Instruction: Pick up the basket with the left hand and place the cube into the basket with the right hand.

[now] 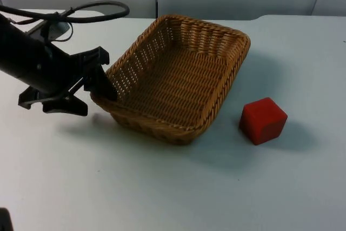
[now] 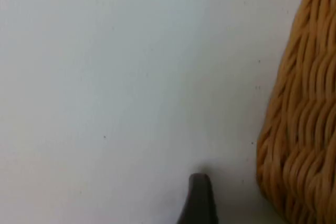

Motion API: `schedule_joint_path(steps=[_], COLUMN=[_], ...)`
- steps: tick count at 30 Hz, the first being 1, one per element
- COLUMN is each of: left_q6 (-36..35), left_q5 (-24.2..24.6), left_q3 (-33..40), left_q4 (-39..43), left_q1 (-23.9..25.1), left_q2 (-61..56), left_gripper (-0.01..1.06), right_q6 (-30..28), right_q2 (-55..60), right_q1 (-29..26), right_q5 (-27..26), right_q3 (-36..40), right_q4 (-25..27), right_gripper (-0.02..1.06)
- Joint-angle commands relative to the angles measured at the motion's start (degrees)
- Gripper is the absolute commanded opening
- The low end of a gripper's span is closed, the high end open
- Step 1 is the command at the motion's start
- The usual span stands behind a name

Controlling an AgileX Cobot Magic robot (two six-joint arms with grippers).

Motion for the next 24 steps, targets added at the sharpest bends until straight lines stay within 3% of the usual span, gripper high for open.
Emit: schedule_joint_path(steps=[1, 3, 6, 7, 11, 16, 24], left_q6=[0.2, 0.2, 0.2, 0.2, 0.2, 0.2, 0.2], left_q5=[0.1, 0.1, -0.6, -0.6, -1.1, -3.2, -1.8], left_q3=[-1.2, -1.9, -4.4, -4.4, -6.7, -6.7, -6.7], left_q4=[-2.1, -2.5, -3.4, -3.4, -6.3, -8.8, -8.8], left_q1=[-0.2, -0.2, -0.2, -0.2, -0.2, -0.2, -0.2], left_q2=[0.4, 0.6, 0.8, 0.8, 0.8, 0.8, 0.8], left_gripper=[0.63, 0.61, 0.42, 0.42, 0.00, 0.00, 0.00], right_q6=[-0.3, -0.3, -0.3, -0.3, -0.3, -0.3, -0.3], right_q2=[-0.2, -0.2, -0.2, -0.2, -0.2, -0.2, -0.2], right_q1=[0.2, 0.2, 0.2, 0.2, 0.2, 0.2, 0.2], right_q5=[-0.2, -0.2, -0.2, -0.2, -0.2, -0.2, -0.2], right_q3=[0.5, 0.5, 0.5, 0.5, 0.5, 0.5, 0.5], right_q4=[0.2, 0.2, 0.2, 0.2, 0.2, 0.2, 0.2], right_gripper=[0.00, 0.00, 0.00, 0.00, 0.00, 0.00, 0.00])
